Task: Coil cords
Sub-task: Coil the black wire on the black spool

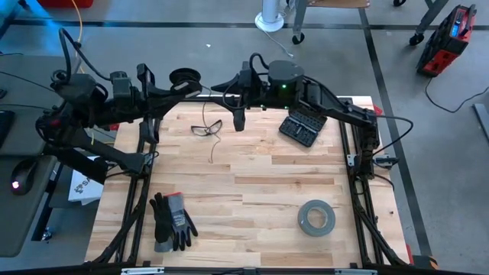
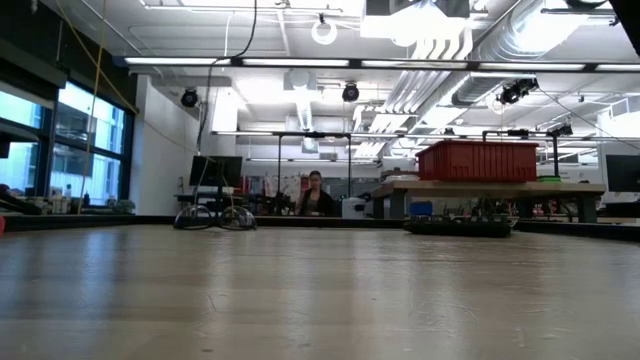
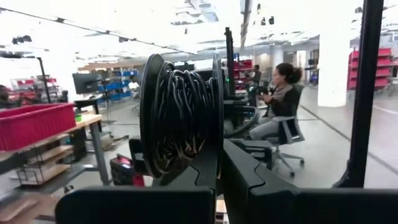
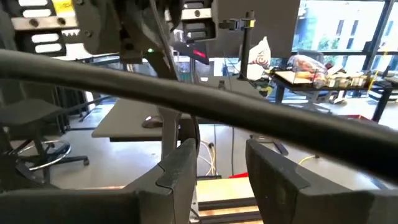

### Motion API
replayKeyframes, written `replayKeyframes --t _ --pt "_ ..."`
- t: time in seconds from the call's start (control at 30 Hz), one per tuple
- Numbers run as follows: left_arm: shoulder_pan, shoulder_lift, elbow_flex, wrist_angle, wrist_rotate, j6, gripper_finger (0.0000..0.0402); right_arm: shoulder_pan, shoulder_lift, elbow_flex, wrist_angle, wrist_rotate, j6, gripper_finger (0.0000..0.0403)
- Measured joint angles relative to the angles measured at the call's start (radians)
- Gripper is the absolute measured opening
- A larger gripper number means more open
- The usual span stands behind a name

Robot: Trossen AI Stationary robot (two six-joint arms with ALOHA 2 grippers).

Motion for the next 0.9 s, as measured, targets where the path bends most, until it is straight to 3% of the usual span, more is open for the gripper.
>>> replayKeyframes --t 0.33,0.53,0.63,0.8,0.9 --pt "0.001 0.0 0.0 0.003 -0.004 -0.012 0.0001 0.002 0.0 0.0 0.003 -0.1 0.053 0.0135" --pt "0.001 0.0 0.0 0.004 -0.004 -0.012 0.0001 0.002 0.0 0.0 0.004 -0.102 0.052 0.0131" --pt "0.001 0.0 0.0 0.009 -0.005 -0.012 0.0001 0.002 0.0 0.0 0.004 -0.096 0.05 0.0105" --pt "0.001 0.0 0.0 0.015 -0.005 -0.012 0.0001 0.011 0.0 0.0 0.004 -0.042 0.02 0.0015" --pt "0.001 0.004 0.0 0.044 -0.007 -0.024 0.0001 0.026 0.0 0.0 0.02 -0.022 -0.003 0.0005"
